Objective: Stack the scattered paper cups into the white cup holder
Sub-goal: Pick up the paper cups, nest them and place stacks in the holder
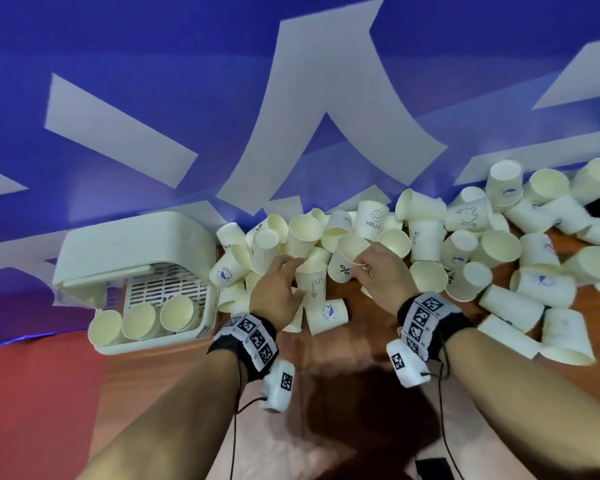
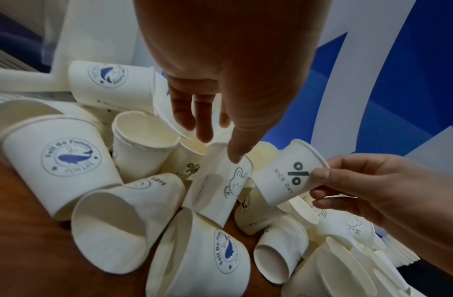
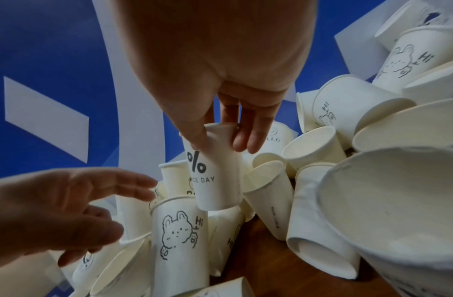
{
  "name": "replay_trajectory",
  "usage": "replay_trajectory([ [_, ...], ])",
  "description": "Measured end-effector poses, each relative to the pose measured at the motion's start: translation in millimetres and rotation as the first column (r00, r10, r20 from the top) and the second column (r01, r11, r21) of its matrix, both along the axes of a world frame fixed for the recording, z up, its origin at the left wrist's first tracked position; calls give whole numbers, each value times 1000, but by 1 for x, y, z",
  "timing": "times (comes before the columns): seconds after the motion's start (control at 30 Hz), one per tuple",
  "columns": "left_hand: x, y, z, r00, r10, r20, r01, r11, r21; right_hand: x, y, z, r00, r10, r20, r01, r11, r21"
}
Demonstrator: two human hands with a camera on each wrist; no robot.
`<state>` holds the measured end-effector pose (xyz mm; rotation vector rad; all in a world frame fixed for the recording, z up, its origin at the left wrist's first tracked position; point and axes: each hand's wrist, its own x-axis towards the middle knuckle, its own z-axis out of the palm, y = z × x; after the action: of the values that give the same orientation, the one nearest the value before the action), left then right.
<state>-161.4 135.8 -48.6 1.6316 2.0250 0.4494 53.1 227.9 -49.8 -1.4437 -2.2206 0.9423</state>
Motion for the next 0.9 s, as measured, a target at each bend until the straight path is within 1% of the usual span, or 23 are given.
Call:
replay_trajectory([
  [0.1,9,10,-10,999,-28,-46,25,998,-63,12,-2,0,998,-38,-58,37,999,-8],
  [0.23,21,19,-21,993,-61,-99,49,992,-119,25,-5,-4,996,-56,-71,55,998,-19],
  [0.43,33,19,-33,993,-57,-103,49,996,-81,36,-9,-3,991,-131,-27,129,989,-65],
  [0.53,40,18,-32,992,-97,-78,91,993,-80,40,-11,-3,989,-146,-18,145,986,-78],
  [0.63,49,18,-35,983,-177,-53,172,981,-93,44,-14,-3,989,-150,6,150,985,-88],
  [0.73,55,19,-44,977,-209,-44,202,972,-120,49,-18,-1,985,-169,-17,168,983,-71],
  [0.9,65,26,-51,966,-254,55,259,945,-198,60,-16,1,985,-169,-38,166,984,-67],
])
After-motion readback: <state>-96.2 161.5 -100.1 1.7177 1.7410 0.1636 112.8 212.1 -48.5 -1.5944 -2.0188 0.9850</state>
